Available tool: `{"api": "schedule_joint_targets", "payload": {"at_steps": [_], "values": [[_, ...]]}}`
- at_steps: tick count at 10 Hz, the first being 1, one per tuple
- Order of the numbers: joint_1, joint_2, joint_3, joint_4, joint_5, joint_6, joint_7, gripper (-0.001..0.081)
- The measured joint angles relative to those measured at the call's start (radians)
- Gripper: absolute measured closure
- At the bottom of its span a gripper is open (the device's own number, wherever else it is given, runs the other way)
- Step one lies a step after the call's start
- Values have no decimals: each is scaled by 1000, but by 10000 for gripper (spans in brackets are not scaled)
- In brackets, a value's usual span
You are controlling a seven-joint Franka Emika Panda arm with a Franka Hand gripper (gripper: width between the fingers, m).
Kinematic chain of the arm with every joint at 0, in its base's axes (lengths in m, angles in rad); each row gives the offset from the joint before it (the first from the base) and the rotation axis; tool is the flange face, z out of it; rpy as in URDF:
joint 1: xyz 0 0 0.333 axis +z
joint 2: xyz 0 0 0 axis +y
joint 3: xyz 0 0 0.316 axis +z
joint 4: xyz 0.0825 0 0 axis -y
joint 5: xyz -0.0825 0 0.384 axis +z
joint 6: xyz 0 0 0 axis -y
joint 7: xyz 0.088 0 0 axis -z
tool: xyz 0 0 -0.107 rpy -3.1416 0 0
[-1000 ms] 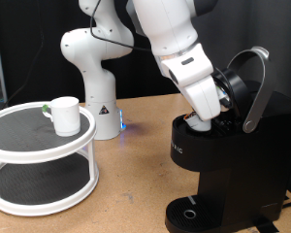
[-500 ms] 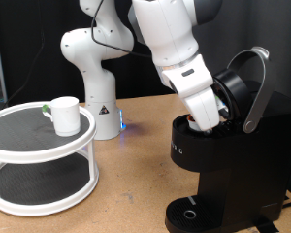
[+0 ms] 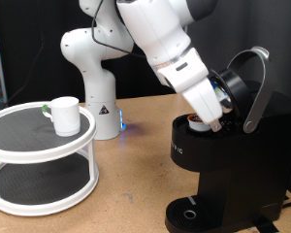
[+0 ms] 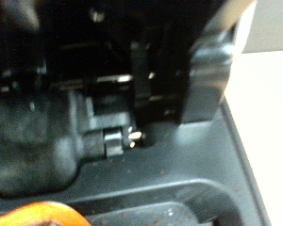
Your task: Make a cup of coffee with the keurig machine
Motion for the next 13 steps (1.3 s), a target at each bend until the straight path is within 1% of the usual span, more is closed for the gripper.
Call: {"api": "schedule_joint_targets", "payload": {"at_steps": [2, 5, 6, 10, 13], "values": [[-4, -28, -10, -1, -2, -41, -5, -1], [-17, -70, -18, -4, -85, -125, -5, -1], [-20, -85, -19, -15, -113, -132, -5, -1], [-25, -117, -18, -65, -179, -126, 3, -1], [-25, -118, -13, -95, -194, -87, 10, -1]]}}
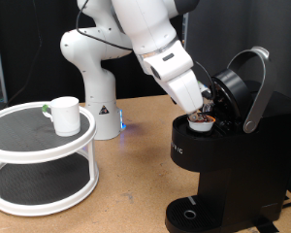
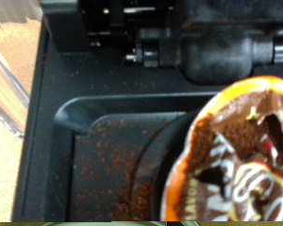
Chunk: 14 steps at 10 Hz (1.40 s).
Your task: Make a cup of coffee with the keurig machine
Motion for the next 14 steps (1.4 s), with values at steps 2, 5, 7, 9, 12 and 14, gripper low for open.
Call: {"api": "schedule_joint_targets", "payload": {"at_steps": [2, 5, 7, 9, 12, 14], "values": [[0, 0, 1, -12, -1, 19, 1, -1], [0, 3, 3, -23, -5, 42, 5, -1], [1, 5, 7, -27, -15, 60, 22, -1], [1, 6, 9, -28, -18, 63, 28, -1], [0, 8, 14, -30, -31, 73, 32, -1], [1, 7, 24, -43, -45, 109, 34, -1]]}}
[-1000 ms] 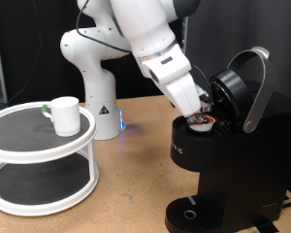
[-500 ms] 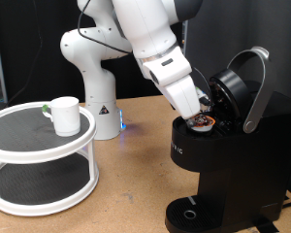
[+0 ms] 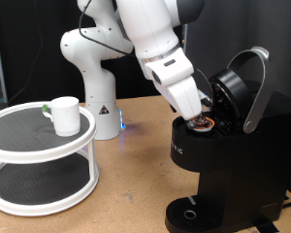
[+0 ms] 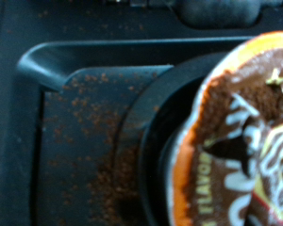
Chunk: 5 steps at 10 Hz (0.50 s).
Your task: Make a cup of coffee with the keurig machine
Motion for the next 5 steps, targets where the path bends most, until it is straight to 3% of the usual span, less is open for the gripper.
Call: {"api": "schedule_joint_targets", "payload": {"at_steps": [5], "values": [[0, -3, 8, -11, 2, 27, 1, -1]]}}
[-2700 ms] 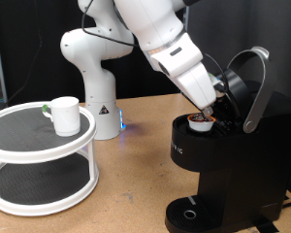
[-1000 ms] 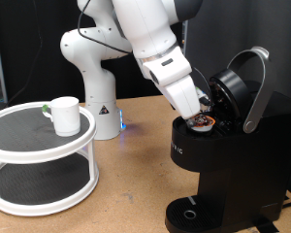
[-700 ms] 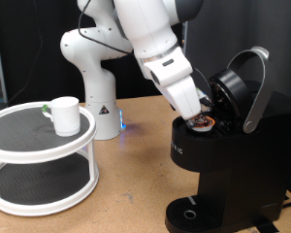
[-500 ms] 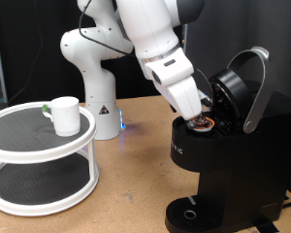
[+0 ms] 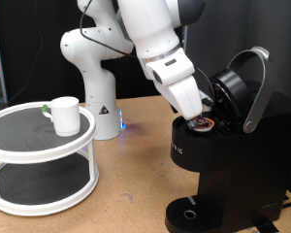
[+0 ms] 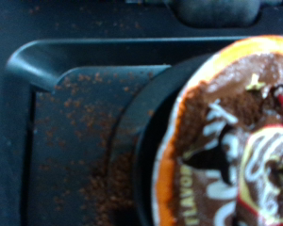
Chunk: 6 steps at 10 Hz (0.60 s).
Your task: Make a cup of coffee with the keurig machine
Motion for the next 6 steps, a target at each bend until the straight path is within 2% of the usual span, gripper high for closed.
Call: {"api": "schedule_joint_targets", "payload": {"at_steps": [4, 6], "values": [[0, -19, -9, 15, 181, -24, -20, -1], [-2, -54, -24, 23, 208, -29, -31, -1]]}}
